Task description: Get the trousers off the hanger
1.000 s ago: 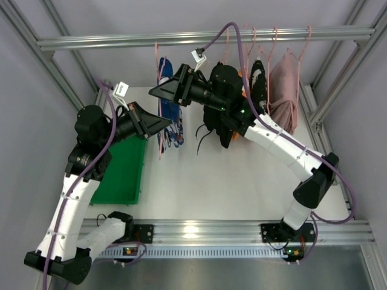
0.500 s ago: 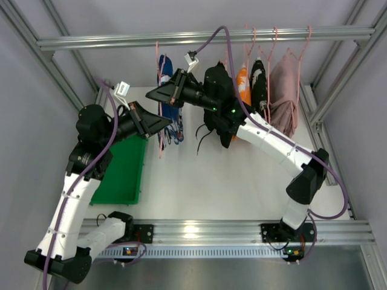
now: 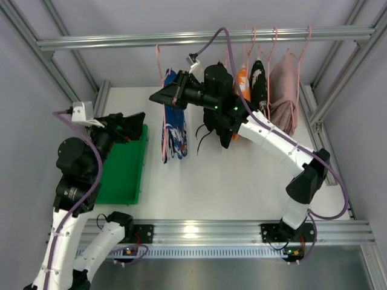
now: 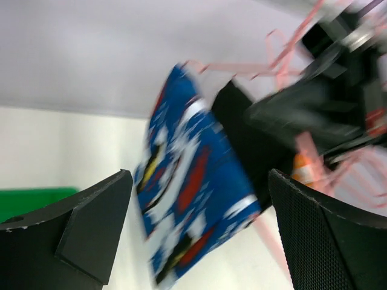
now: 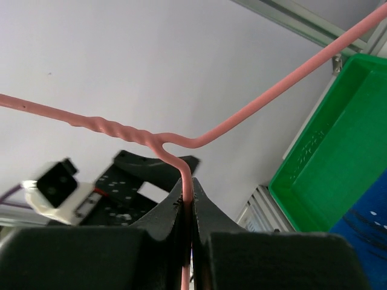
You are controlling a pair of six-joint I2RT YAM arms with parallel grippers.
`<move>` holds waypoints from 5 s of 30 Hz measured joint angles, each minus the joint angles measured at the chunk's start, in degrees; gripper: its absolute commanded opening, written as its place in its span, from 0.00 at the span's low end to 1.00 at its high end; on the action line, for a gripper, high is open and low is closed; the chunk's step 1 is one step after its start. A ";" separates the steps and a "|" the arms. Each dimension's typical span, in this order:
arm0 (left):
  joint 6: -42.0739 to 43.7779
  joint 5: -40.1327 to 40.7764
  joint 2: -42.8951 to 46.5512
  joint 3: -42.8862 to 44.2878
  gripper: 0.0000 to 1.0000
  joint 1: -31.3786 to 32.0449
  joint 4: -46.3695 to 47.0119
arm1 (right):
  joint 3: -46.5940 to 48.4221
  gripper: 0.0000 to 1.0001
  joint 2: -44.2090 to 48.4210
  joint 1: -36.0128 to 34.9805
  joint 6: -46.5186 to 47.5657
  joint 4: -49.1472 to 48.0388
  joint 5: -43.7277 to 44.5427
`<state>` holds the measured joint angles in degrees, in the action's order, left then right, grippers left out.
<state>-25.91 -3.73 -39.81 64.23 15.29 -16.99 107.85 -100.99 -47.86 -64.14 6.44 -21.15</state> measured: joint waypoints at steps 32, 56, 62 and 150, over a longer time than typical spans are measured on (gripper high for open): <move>27.76 -13.09 12.37 -32.74 0.98 0.72 21.00 | 17.49 0.00 -0.22 0.04 -2.38 7.26 7.26; 37.46 1.44 -0.39 -41.05 0.88 12.13 34.99 | 22.01 0.00 -2.82 -0.68 -2.54 9.86 11.02; 39.12 8.76 -4.70 -40.94 0.86 12.52 38.56 | 22.01 0.00 -2.82 -0.74 -2.60 9.86 10.88; 33.07 15.41 0.22 -32.61 0.80 16.63 34.73 | 18.53 0.00 -5.05 -1.84 -1.95 9.46 9.49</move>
<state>7.16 11.68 -39.59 31.62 31.92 17.74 126.39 -106.04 -49.69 -66.08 15.90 -11.66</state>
